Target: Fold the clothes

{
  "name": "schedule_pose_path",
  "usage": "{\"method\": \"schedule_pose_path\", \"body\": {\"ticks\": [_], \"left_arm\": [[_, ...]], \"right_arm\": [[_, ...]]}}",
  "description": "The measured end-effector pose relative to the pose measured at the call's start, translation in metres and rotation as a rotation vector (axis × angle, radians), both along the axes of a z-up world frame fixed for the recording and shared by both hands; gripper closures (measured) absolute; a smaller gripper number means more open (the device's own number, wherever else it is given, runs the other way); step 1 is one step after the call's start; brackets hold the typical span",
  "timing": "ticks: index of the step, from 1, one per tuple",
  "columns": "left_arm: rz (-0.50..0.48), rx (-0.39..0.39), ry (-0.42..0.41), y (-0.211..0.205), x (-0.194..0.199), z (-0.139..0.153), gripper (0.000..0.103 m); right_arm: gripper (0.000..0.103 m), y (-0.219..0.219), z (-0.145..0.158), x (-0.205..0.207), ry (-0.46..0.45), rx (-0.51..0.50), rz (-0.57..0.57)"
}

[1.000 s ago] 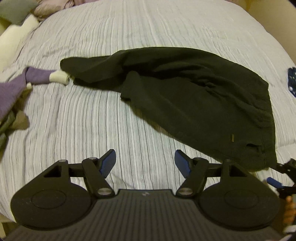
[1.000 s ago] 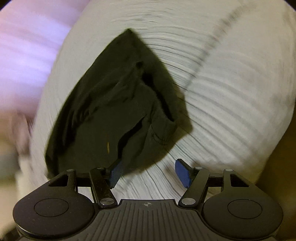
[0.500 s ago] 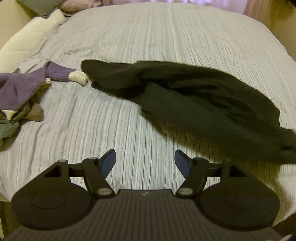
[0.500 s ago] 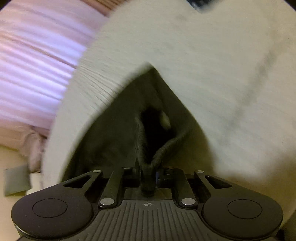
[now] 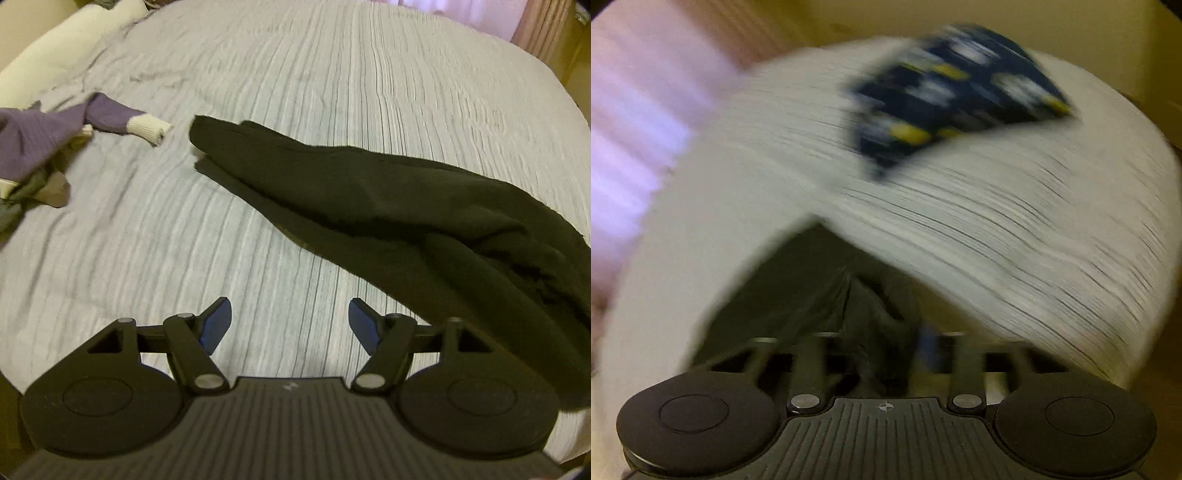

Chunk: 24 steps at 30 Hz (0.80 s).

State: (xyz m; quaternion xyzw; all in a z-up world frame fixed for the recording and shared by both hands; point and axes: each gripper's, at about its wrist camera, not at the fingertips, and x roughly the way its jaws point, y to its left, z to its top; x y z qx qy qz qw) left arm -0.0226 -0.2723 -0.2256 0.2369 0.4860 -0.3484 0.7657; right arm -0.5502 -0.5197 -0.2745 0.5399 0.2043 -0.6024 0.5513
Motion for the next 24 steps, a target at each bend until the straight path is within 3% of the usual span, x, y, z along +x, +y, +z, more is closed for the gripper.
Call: {"method": "schedule_pose_path", "body": {"ticks": [3, 7, 13, 16, 18, 19, 20, 21, 24], "left_arm": [[-0.005, -0.023, 0.011, -0.015, 0.011, -0.017, 0.036], [0.008, -0.135, 0.071, -0.036, 0.038, -0.039, 0.036], [0.180, -0.377, 0.326, -0.053, 0.094, -0.085, 0.036], [0.262, -0.422, 0.412, -0.064, 0.115, -0.119, 0.037], [0.295, -0.400, 0.428, -0.073, 0.127, -0.135, 0.043], [0.311, -0.389, 0.436, -0.078, 0.132, -0.143, 0.059], [0.327, -0.378, 0.444, -0.083, 0.138, -0.150, 0.087], [0.340, -0.372, 0.451, -0.088, 0.143, -0.156, 0.095], [0.245, -0.467, 0.408, -0.119, 0.159, -0.123, 0.098]], "right_arm": [[0.043, 0.011, -0.019, 0.004, -0.030, 0.016, -0.045], [0.043, 0.020, -0.036, 0.010, -0.044, 0.013, -0.085], [0.043, 0.033, -0.044, 0.011, -0.008, 0.006, -0.135], [0.043, 0.041, -0.046, 0.015, 0.017, 0.012, -0.160], [0.043, 0.042, -0.049, 0.017, 0.030, 0.016, -0.171], [0.043, 0.043, -0.051, 0.018, 0.037, 0.019, -0.177], [0.043, 0.043, -0.053, 0.020, 0.046, 0.025, -0.187], [0.043, 0.043, -0.054, 0.021, 0.053, 0.030, -0.198], [0.043, 0.043, -0.056, 0.024, 0.069, 0.037, -0.229]]}}
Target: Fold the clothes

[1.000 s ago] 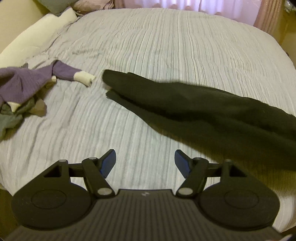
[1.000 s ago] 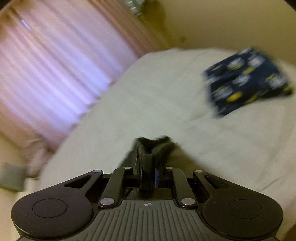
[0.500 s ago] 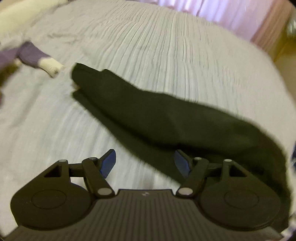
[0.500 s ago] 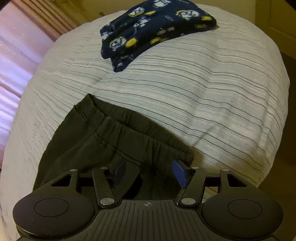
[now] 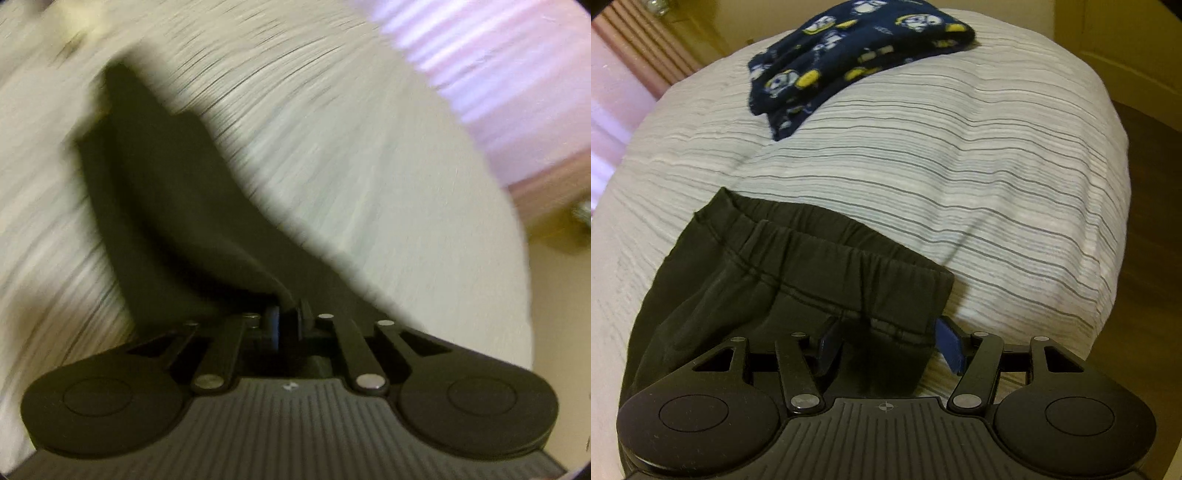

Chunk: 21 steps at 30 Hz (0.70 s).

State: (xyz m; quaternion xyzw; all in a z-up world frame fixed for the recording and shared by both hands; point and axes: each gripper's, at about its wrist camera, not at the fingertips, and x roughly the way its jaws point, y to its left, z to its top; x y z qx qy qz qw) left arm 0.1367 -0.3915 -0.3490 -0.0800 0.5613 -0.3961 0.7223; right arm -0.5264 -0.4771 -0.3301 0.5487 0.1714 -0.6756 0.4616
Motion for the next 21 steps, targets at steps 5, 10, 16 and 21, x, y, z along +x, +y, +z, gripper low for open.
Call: {"method": "schedule_pose_path", "body": {"ticks": [5, 10, 16, 21], "left_arm": [[-0.228, -0.202, -0.164, -0.103, 0.018, 0.083, 0.096], [-0.495, -0.051, -0.441, -0.162, -0.004, 0.103, 0.083], [-0.266, 0.287, -0.382, -0.064, 0.037, 0.022, 0.061], [0.037, 0.378, -0.158, 0.045, 0.067, -0.016, 0.060]], "right_arm": [[0.043, -0.005, 0.003, 0.005, 0.018, 0.016, -0.047], [0.043, -0.008, 0.005, 0.010, 0.038, 0.026, -0.069], [0.043, -0.004, 0.003, 0.010, 0.045, 0.019, -0.050], [0.043, -0.005, -0.001, 0.014, 0.064, 0.028, -0.029]]}}
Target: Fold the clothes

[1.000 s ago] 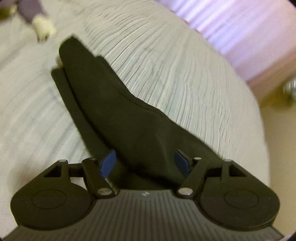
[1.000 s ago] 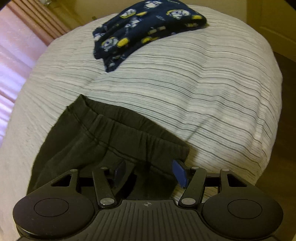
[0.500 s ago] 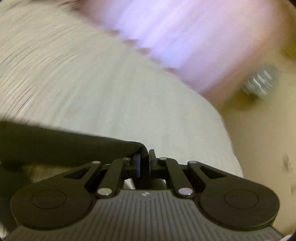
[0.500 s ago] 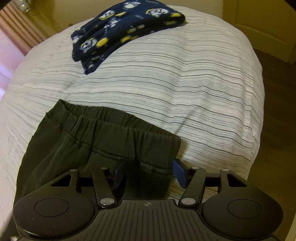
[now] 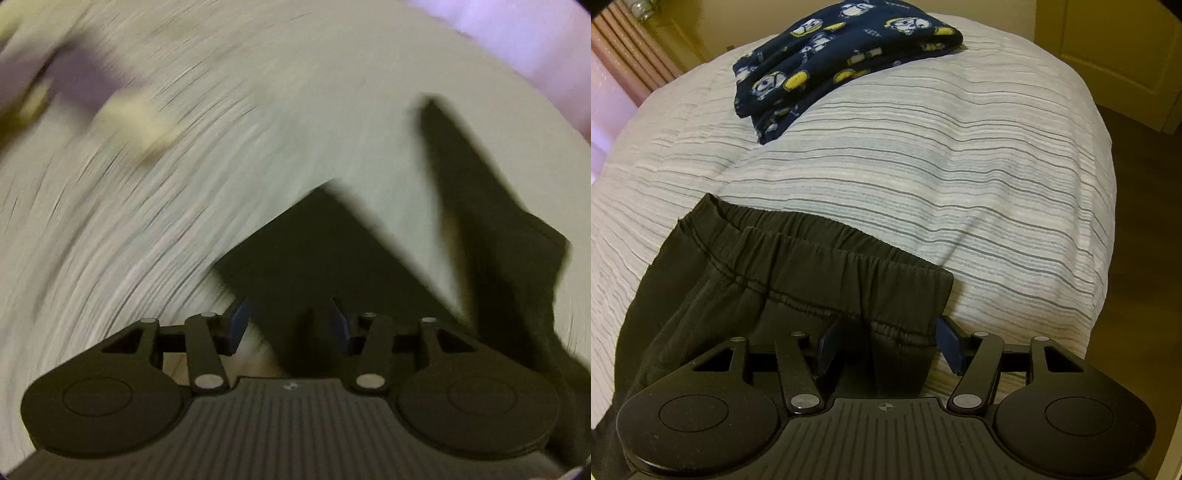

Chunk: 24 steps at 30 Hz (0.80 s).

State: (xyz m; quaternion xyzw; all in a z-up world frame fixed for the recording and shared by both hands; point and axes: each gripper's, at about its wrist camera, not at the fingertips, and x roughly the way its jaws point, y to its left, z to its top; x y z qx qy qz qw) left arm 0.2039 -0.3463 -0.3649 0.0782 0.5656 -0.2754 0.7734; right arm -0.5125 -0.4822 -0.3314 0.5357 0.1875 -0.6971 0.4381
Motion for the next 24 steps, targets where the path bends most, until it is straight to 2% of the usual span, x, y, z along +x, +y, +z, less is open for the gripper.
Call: {"method": "schedule_pose_path", "body": {"ticks": [2, 3, 5, 7, 8, 9, 10, 14, 18, 19, 22, 24], "left_arm": [[0.095, -0.054, 0.059, 0.022, 0.003, -0.010, 0.060], [0.117, -0.084, 0.066, 0.020, 0.006, -0.012, 0.059], [0.160, -0.140, 0.078, 0.015, 0.011, -0.015, 0.049], [0.167, -0.139, 0.086, 0.003, 0.015, -0.023, 0.048], [0.164, -0.110, 0.084, -0.006, 0.013, -0.032, 0.057], [0.160, -0.093, 0.075, -0.006, 0.011, -0.034, 0.071], [0.147, -0.094, 0.063, -0.008, 0.009, -0.033, 0.093], [0.077, -0.232, 0.001, 0.012, -0.002, 0.012, 0.095], [0.036, -0.308, -0.079, 0.081, -0.017, 0.087, 0.095], [0.040, -0.306, -0.088, 0.100, -0.020, 0.096, 0.094], [0.112, -0.258, -0.093, 0.179, -0.029, 0.108, 0.093], [0.200, -0.164, -0.035, 0.225, -0.037, 0.081, 0.093]], "right_arm": [[0.043, -0.001, -0.002, 0.003, 0.012, 0.008, 0.006], [0.043, -0.002, -0.003, 0.004, 0.019, 0.012, 0.009], [0.043, -0.003, -0.004, 0.006, 0.028, 0.017, 0.016], [0.043, -0.004, -0.005, 0.006, 0.031, 0.017, 0.028], [0.043, -0.003, -0.005, 0.005, 0.029, 0.014, 0.034], [0.043, -0.002, -0.005, 0.004, 0.026, 0.011, 0.041], [0.043, -0.001, -0.006, 0.003, 0.020, 0.004, 0.044], [0.043, 0.005, -0.004, -0.004, -0.017, -0.022, 0.036], [0.043, 0.015, 0.004, -0.013, -0.057, -0.049, 0.028], [0.043, 0.017, 0.007, -0.015, -0.064, -0.058, 0.027], [0.043, 0.028, 0.008, -0.023, -0.132, -0.074, 0.019], [0.043, 0.033, 0.004, -0.027, -0.175, -0.078, 0.014]]}}
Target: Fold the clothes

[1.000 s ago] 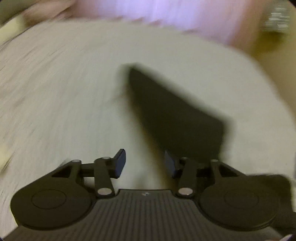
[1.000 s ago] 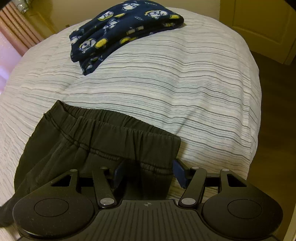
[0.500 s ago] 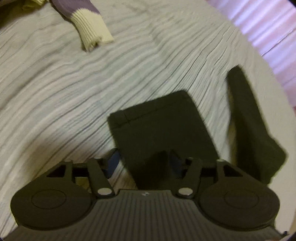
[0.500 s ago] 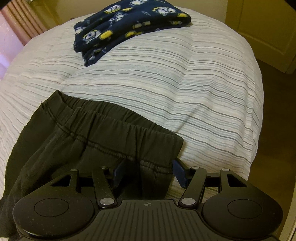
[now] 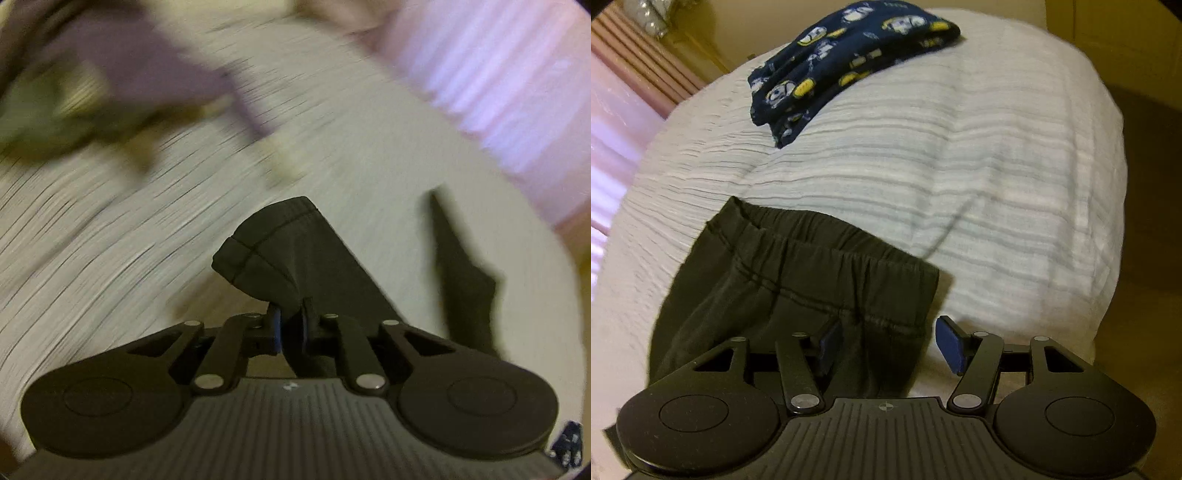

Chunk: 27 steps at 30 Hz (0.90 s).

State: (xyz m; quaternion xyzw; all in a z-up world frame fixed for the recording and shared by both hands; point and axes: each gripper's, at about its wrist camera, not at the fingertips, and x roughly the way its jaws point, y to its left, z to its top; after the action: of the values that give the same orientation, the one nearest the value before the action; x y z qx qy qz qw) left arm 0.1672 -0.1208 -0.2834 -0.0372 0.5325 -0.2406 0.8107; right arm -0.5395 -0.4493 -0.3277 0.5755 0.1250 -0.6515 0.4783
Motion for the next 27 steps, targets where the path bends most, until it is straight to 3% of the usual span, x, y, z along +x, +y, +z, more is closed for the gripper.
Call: {"method": "schedule_pose_path", "body": {"ticks": [3, 7, 8, 9, 12, 15, 17, 19, 24, 26, 27], "left_arm": [[0.081, 0.066, 0.069, 0.032, -0.014, -0.048, 0.093], [0.110, 0.106, 0.020, 0.040, -0.034, -0.081, 0.093], [0.106, 0.110, 0.001, 0.040, -0.037, -0.080, 0.094], [0.092, 0.100, -0.022, 0.039, -0.037, -0.070, 0.094], [0.042, 0.057, -0.095, 0.039, -0.041, -0.036, 0.094], [-0.021, 0.029, -0.193, 0.048, -0.051, 0.003, 0.094], [-0.029, 0.063, -0.205, 0.055, -0.057, 0.000, 0.094], [-0.021, 0.120, -0.187, 0.062, -0.065, -0.014, 0.094], [0.026, 0.309, -0.086, 0.081, -0.087, -0.072, 0.088], [0.032, 0.332, -0.102, 0.086, -0.094, -0.069, 0.080], [0.042, 0.342, -0.101, 0.089, -0.096, -0.064, 0.079]], "right_arm": [[0.043, 0.005, -0.015, -0.002, -0.058, 0.007, 0.000], [0.046, -0.001, -0.030, -0.004, -0.107, -0.029, 0.059], [0.058, -0.004, -0.031, -0.005, -0.106, -0.019, 0.068], [0.079, -0.005, -0.029, -0.008, -0.107, -0.007, 0.080], [0.087, -0.006, -0.006, -0.010, -0.083, -0.027, 0.156], [0.088, -0.007, 0.044, -0.012, -0.080, -0.101, 0.278], [0.088, -0.008, 0.069, -0.015, -0.062, -0.131, 0.357], [0.088, -0.010, 0.073, -0.021, -0.046, -0.118, 0.398], [0.088, 0.000, 0.013, -0.028, -0.001, 0.062, 0.384], [0.087, 0.002, 0.002, -0.026, 0.025, 0.098, 0.394], [0.075, 0.003, 0.005, -0.024, 0.045, 0.089, 0.417]]}}
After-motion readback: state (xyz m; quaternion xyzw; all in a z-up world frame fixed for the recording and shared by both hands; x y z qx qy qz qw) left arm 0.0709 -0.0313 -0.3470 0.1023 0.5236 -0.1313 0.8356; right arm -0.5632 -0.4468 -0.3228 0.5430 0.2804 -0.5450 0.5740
